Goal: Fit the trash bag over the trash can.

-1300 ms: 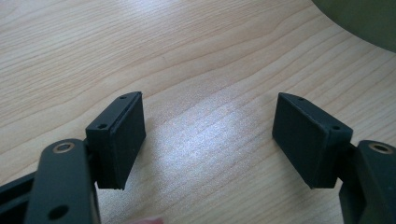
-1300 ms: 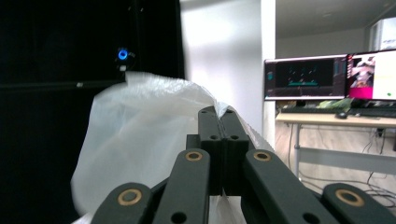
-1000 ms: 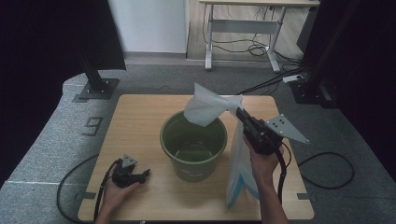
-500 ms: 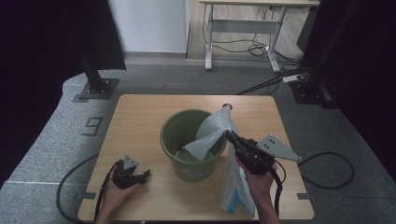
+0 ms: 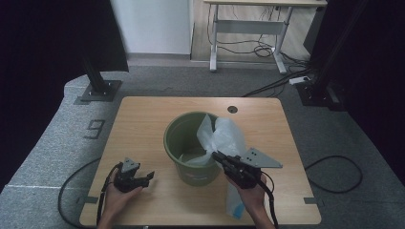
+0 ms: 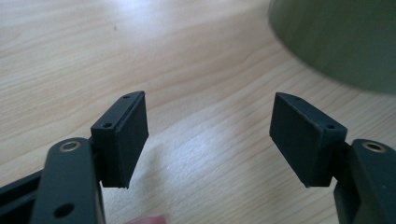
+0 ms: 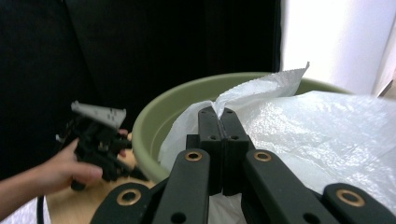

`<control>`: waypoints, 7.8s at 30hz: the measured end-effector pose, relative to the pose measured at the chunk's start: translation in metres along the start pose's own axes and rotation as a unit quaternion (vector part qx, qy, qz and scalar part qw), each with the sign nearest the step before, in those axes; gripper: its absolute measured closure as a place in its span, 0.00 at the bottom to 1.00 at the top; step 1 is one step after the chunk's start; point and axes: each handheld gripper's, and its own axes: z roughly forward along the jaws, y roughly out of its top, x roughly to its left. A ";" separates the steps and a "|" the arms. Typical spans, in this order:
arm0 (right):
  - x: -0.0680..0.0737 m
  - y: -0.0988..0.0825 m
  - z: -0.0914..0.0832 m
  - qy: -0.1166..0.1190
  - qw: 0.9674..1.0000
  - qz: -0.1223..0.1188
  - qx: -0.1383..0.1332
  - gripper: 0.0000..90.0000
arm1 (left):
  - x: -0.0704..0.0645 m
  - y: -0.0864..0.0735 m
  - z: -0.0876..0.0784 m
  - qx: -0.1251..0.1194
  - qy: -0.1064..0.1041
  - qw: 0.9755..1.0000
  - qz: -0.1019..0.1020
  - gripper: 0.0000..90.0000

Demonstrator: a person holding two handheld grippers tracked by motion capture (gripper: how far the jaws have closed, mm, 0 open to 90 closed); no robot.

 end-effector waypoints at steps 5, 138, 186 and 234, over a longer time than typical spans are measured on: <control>-0.002 -0.006 0.010 0.004 1.000 0.011 0.015 0.98 | -0.001 0.001 -0.001 0.003 0.008 1.000 0.007 0.31; -0.003 0.027 -0.005 -0.053 0.997 -0.020 -0.048 0.83 | -0.125 0.139 -0.056 -0.093 -0.194 0.971 0.101 1.00; 0.013 -0.037 -0.049 -0.154 0.988 -0.016 0.009 0.30 | -0.127 0.140 -0.052 -0.105 -0.188 0.973 0.081 1.00; -0.003 0.007 -0.049 -0.234 0.964 -0.122 -0.032 0.98 | -0.108 0.130 -0.075 -0.159 -0.145 0.973 0.084 0.31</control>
